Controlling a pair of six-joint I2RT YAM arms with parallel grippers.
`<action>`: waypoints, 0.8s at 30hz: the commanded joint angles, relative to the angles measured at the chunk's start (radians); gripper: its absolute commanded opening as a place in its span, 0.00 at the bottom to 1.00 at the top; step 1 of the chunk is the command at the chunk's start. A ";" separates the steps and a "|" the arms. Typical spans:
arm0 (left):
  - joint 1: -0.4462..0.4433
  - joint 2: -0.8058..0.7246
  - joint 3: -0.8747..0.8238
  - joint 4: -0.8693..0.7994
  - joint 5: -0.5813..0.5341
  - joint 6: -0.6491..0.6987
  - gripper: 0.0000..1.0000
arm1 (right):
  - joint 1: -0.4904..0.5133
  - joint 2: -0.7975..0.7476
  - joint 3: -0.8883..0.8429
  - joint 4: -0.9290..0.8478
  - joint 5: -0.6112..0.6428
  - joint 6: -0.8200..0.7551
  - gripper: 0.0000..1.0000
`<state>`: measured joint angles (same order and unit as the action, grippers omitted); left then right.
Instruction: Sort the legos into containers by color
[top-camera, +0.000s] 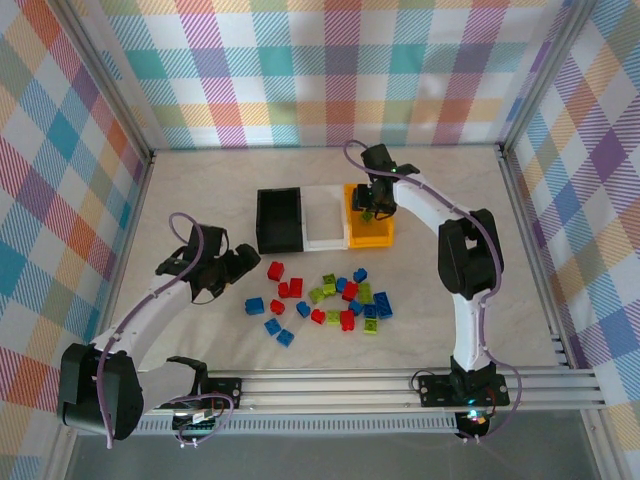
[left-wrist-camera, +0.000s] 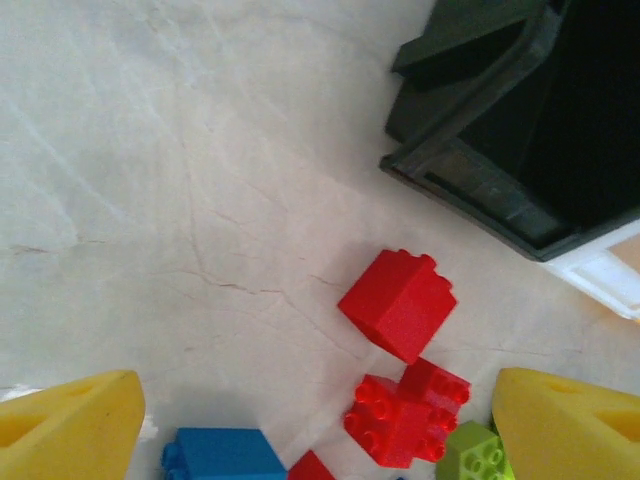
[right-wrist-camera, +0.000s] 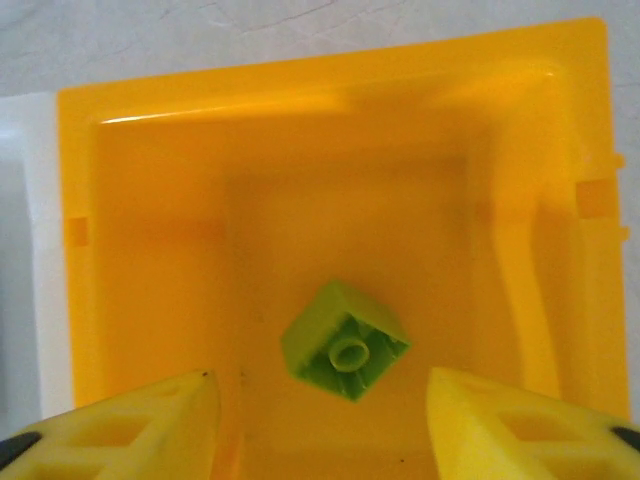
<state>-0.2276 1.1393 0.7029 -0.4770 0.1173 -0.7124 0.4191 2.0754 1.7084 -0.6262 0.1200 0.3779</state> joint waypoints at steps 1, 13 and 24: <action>-0.032 -0.022 0.002 -0.090 -0.069 0.018 0.88 | -0.001 -0.097 -0.038 0.030 -0.034 0.002 0.59; -0.256 -0.026 -0.083 -0.163 -0.168 -0.015 0.83 | -0.002 -0.215 -0.251 0.132 -0.072 0.032 0.59; -0.354 0.090 -0.100 -0.127 -0.232 -0.005 0.75 | -0.003 -0.264 -0.296 0.149 -0.063 0.036 0.59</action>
<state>-0.5739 1.2156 0.6167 -0.5999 -0.0772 -0.7177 0.4191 1.8530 1.4246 -0.5049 0.0662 0.4038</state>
